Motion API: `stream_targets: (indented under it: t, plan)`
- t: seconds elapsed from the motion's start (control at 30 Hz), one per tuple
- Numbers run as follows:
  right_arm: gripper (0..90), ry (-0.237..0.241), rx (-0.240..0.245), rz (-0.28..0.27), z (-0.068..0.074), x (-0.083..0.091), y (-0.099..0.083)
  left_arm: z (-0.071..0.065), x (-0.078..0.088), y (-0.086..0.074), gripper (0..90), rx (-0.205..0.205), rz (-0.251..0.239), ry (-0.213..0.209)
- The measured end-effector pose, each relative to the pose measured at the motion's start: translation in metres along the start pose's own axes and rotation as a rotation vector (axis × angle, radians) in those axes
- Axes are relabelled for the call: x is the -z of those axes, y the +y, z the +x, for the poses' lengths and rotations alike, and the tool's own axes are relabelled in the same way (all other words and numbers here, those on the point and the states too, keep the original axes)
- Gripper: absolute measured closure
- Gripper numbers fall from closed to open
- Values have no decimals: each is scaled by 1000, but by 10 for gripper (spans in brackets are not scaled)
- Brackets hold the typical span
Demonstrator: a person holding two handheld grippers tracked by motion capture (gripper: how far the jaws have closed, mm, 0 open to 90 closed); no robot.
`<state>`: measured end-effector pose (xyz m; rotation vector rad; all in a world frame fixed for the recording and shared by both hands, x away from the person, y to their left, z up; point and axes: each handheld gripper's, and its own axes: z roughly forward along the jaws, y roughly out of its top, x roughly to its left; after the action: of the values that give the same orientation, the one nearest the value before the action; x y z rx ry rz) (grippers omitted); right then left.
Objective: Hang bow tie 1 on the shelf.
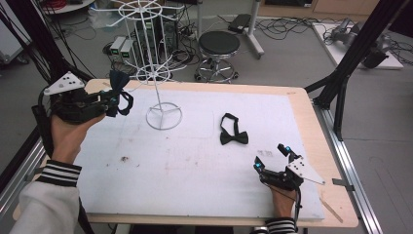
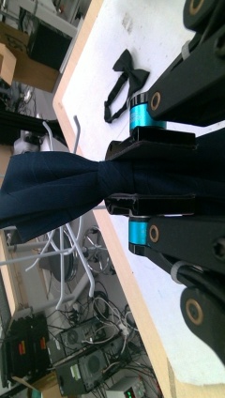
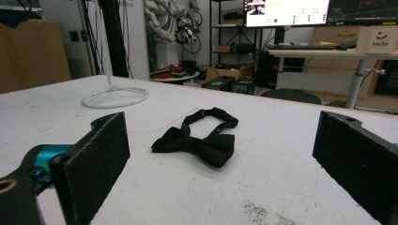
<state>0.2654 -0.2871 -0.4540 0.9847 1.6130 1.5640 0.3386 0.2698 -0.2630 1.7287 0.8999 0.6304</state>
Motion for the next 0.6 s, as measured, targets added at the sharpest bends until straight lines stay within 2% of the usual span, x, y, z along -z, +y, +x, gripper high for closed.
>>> stream_targets:
  t: [0.2,0.6]
  plan:
    - [33,1,-1,-1,0,0,0,3,-4,4,736,5,5,21]
    - [33,1,-2,0,0,0,0,1,-15,10,736,8,9,18]
